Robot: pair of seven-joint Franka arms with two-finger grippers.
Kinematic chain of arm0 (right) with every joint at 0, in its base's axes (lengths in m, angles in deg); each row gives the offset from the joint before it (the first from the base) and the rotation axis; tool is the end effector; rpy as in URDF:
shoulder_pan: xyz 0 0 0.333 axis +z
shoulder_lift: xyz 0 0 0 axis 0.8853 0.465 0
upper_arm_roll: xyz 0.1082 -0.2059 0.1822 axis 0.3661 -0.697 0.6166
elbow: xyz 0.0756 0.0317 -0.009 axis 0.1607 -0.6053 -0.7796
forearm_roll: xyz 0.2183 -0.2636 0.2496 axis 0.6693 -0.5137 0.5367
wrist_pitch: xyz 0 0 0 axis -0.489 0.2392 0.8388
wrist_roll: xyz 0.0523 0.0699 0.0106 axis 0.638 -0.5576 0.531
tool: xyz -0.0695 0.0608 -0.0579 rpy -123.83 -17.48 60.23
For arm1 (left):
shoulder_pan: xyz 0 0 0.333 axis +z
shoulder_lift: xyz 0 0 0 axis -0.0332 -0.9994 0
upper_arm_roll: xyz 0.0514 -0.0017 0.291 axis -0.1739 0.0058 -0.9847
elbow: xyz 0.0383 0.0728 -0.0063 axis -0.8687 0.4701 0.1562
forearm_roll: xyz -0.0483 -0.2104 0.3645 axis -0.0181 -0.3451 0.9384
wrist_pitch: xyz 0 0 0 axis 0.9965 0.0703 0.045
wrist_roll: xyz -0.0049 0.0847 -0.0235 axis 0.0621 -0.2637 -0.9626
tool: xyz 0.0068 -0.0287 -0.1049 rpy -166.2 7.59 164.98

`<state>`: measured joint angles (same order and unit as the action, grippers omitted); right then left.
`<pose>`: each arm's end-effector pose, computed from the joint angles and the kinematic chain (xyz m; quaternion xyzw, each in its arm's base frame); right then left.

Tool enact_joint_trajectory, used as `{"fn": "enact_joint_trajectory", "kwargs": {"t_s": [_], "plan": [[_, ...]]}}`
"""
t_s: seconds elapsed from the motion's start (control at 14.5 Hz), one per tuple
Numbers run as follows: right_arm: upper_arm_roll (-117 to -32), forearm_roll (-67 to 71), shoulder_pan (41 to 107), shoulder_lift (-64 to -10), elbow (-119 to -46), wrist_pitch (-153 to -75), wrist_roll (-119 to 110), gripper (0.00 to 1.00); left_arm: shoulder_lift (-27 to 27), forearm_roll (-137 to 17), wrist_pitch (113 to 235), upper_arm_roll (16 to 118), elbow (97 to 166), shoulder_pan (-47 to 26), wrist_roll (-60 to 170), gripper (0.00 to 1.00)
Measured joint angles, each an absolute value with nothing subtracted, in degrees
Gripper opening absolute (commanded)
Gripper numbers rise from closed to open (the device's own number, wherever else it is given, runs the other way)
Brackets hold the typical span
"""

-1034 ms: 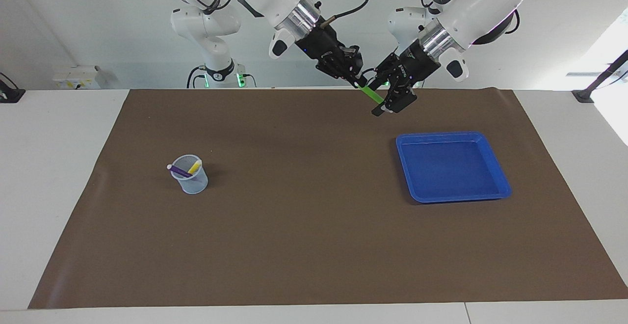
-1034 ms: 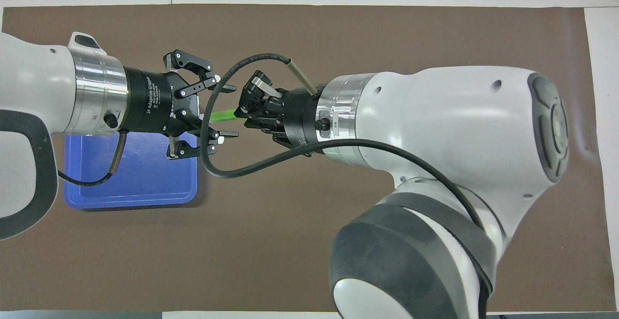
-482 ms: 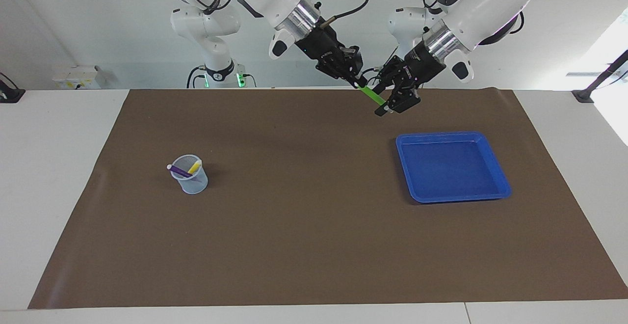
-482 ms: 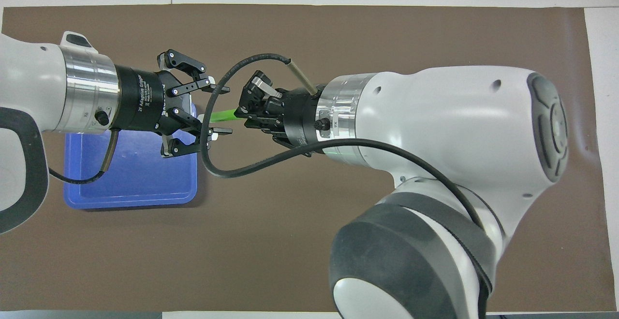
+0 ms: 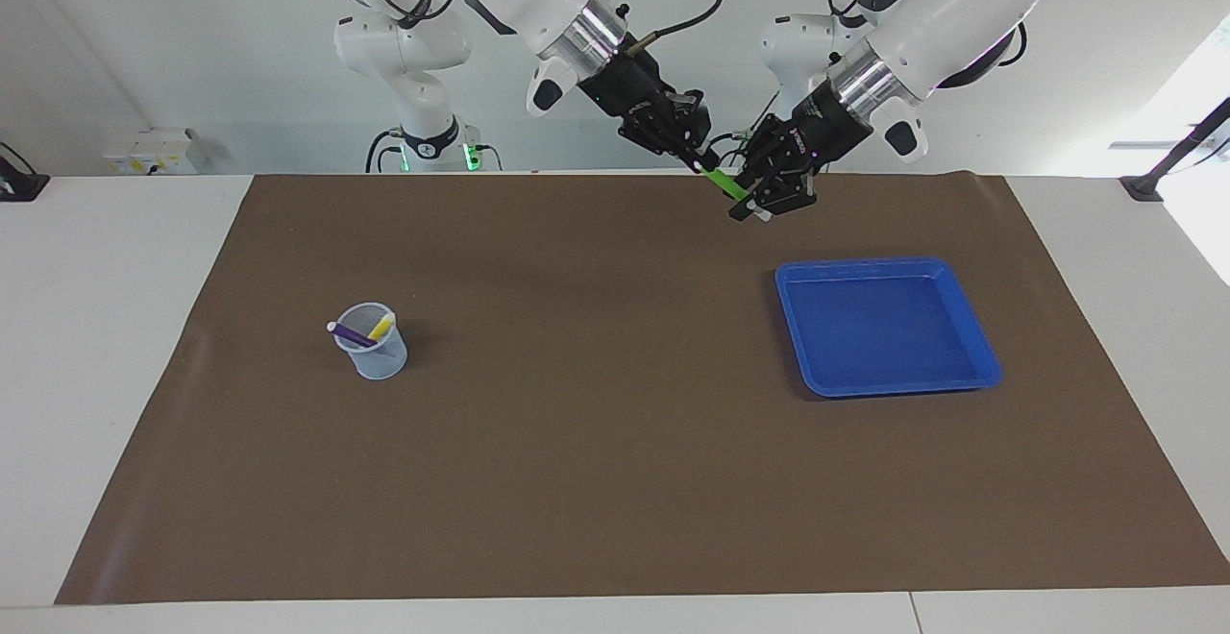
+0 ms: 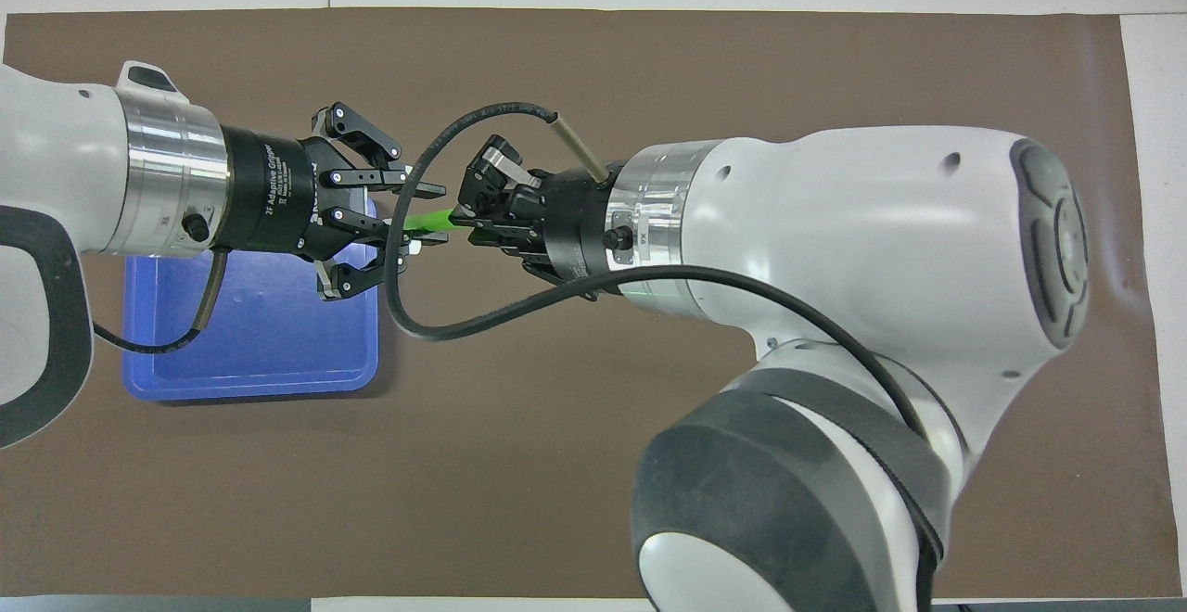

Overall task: Right arm passes pens to left for tray arrangement
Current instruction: 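Close the left gripper on the green pen held by the right gripper, then open the right gripper and withdraw while the left gripper lowers the pen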

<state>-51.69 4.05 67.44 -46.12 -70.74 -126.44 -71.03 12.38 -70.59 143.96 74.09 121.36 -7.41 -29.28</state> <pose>0.5411 0.3845 0.6146 -0.8714 0.2979 0.0227 0.3891 0.5526 -0.2459 0.5932 0.6817 0.6597 -0.2086 0.2378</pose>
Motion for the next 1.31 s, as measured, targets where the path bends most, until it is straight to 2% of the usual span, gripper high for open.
{"fn": "enact_joint_trajectory", "kwargs": {"t_s": [0.28, 0.34, 0.48, 0.55, 0.96, 1.1, 1.17, 1.24, 1.31], "plan": [[-51.69, 4.03, 67.44, -46.11, -70.74, -126.45, -71.03, 0.00, 12.45, -70.59, 143.76, 74.03, 121.37, -7.40, -29.28, 0.32], [-51.69, 4.01, 67.44, -46.10, -70.74, -126.45, -71.03, 0.00, 12.46, -70.59, 143.72, 74.03, 121.36, -7.40, -29.28, 0.26], [-51.69, 3.99, 67.44, -46.09, -70.73, -126.45, -71.03, 0.00, 12.48, -70.59, 143.60, 73.98, 121.37, -7.30, -29.28, 0.03], [-51.70, 3.95, 67.43, -46.08, -70.71, -126.57, -71.03, 0.00, 12.49, -70.59, 143.36, 73.95, 121.37, -7.27, -29.28, 0.00], [-51.75, 3.67, 67.38, -45.83, -70.59, -126.86, -71.03, 0.00, 12.75, -70.50, 142.77, 73.94, 121.37, -7.21, -28.86, 0.00], [-51.76, 3.66, 67.38, -45.83, -70.59, -126.86, -71.03, 0.57, 12.75, -70.50, 142.77, 73.95, 121.37, -7.21, -28.90, 0.00], [-51.72, 3.65, 67.39, -45.83, -70.60, -126.61, -71.03, 0.94, 12.74, -70.49, 143.06, 73.92, 121.37, -7.17, -29.10, 0.00], [-51.67, 3.63, 67.44, -45.83, -70.61, -126.30, -71.03, 1.00, 12.75, -70.49, 143.26, 73.88, 121.37, -7.00, -29.18, 0.00], [-51.61, 3.48, 67.47, -45.83, -70.62, -126.19, -71.03, 1.00, 12.74, -70.49, 143.33, 73.88, 121.37, -6.74, -29.18, 0.00]]}}
